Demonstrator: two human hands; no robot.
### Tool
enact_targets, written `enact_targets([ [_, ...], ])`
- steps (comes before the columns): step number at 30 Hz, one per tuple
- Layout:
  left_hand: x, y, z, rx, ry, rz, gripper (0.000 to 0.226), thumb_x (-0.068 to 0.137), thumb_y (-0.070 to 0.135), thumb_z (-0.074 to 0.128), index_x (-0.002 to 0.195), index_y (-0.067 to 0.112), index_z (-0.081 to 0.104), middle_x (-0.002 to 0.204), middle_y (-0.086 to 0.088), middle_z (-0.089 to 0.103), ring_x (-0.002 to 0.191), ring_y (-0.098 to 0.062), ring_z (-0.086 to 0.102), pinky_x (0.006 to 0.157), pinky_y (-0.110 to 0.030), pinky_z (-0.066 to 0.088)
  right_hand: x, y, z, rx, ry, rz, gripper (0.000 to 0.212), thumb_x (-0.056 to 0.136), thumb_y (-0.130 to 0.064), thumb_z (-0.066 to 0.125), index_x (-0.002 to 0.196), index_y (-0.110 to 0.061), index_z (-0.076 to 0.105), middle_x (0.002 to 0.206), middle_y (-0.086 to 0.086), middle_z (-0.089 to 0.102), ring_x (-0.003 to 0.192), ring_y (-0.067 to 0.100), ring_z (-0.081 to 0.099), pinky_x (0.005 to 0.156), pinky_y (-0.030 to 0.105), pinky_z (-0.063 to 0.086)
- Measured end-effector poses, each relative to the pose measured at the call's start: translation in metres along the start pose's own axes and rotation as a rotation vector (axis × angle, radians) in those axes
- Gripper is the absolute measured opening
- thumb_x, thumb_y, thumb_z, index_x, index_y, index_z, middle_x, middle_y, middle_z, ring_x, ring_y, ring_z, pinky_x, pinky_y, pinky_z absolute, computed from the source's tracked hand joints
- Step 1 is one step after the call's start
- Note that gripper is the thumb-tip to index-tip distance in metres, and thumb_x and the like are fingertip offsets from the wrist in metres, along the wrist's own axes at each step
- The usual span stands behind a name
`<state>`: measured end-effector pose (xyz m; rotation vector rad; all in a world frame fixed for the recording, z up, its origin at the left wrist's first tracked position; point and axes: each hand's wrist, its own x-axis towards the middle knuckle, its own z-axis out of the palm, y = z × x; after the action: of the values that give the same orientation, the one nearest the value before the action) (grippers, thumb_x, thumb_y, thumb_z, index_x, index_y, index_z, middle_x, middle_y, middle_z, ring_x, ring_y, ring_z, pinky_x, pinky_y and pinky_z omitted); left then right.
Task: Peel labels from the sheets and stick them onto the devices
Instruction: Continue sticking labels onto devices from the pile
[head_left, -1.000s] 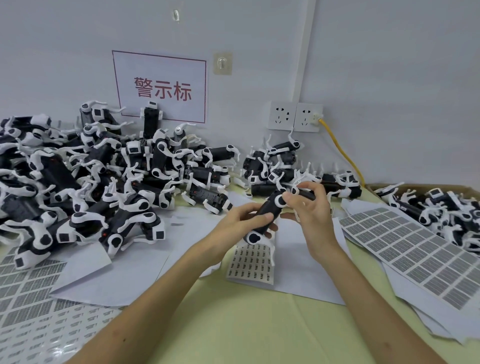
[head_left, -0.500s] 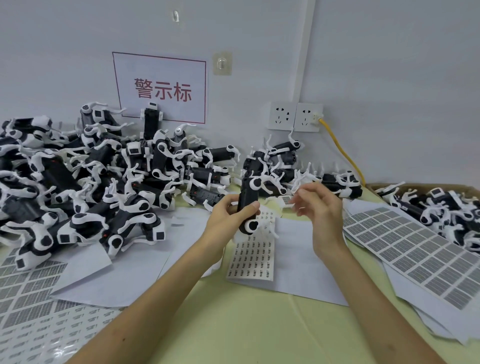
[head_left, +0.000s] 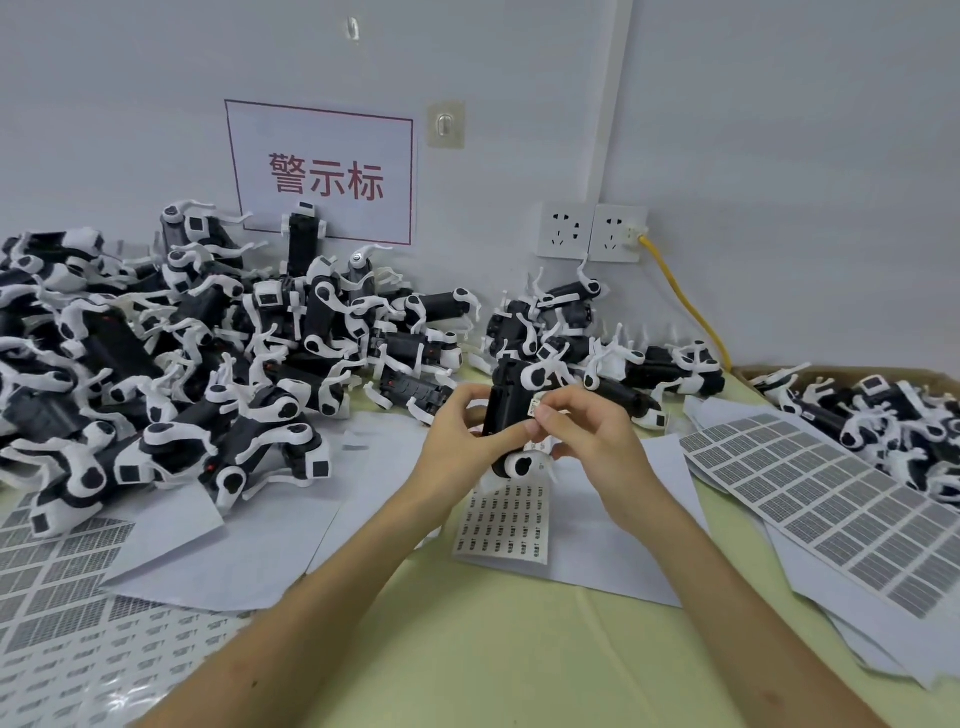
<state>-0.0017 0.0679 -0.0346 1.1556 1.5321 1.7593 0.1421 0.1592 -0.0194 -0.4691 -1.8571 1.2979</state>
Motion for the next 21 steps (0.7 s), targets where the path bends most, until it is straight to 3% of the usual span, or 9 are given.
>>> enact_targets([
  [2,-0.0009,-0.0004,0.0006,0.035,-0.001,0.023,0.068,0.058,0.054,0.089,0.116,0.030,0.063,0.107,0.004,0.078,0.101,-0.015,0.075,0.090,-0.033,0.060,0.0000,-0.0009,-0.0001,0.003,-0.001,0.005,0.009,0.098,-0.011,0.065,0.091,-0.011,0.069,0.076,-0.005,0.071,0.075,0.009,0.066,0.067,0.027,0.052],
  [7,-0.0012,-0.0032,0.0002,0.080,-0.003,0.055,0.051,0.076,0.036,0.092,0.116,0.031,0.062,0.107,0.004,0.077,0.098,-0.012,0.075,0.086,-0.032,0.059,0.0009,-0.0003,-0.0013,0.017,0.024,0.013,0.009,0.098,-0.012,0.066,0.090,-0.013,0.070,0.077,-0.010,0.069,0.077,0.007,0.066,0.068,0.027,0.052],
  [13,-0.0013,-0.0027,0.0014,0.081,0.003,0.054,0.052,0.077,0.035,0.092,0.118,0.029,0.061,0.106,0.004,0.078,0.095,-0.010,0.075,0.081,-0.025,0.057,0.0010,0.0024,0.0001,0.015,0.021,0.023,0.007,0.098,-0.013,0.066,0.092,-0.013,0.071,0.073,-0.006,0.071,0.075,0.007,0.068,0.067,0.026,0.053],
  [21,-0.0021,-0.0052,0.0014,0.109,0.009,0.068,0.054,0.076,0.037,0.093,0.118,0.030,0.060,0.109,0.004,0.077,0.098,-0.012,0.075,0.085,-0.031,0.060,0.0011,0.0050,0.0015,0.005,0.041,0.028,0.008,0.098,-0.013,0.067,0.091,-0.013,0.071,0.072,-0.001,0.070,0.073,0.010,0.068,0.066,0.025,0.054],
])
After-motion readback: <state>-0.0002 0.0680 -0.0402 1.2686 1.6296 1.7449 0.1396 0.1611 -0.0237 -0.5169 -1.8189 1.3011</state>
